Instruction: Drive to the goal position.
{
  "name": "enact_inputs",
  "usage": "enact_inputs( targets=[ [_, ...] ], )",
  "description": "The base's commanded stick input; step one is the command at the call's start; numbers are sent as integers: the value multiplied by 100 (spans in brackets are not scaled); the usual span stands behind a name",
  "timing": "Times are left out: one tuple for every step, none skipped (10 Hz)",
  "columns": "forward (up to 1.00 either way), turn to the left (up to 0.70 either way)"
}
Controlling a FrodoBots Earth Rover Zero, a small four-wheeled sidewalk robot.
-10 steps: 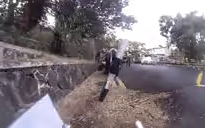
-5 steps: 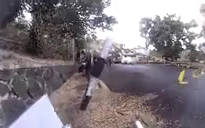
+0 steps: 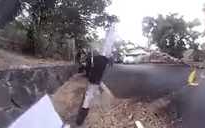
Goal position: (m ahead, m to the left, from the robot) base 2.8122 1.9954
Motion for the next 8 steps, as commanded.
enact_inputs(
  targets=[
    [0, 0],
    [0, 0],
    [0, 0],
    [0, 0],
    [-21, 0],
    [-50, 0],
    [-50, 0],
    [-50, 0]
  ],
)
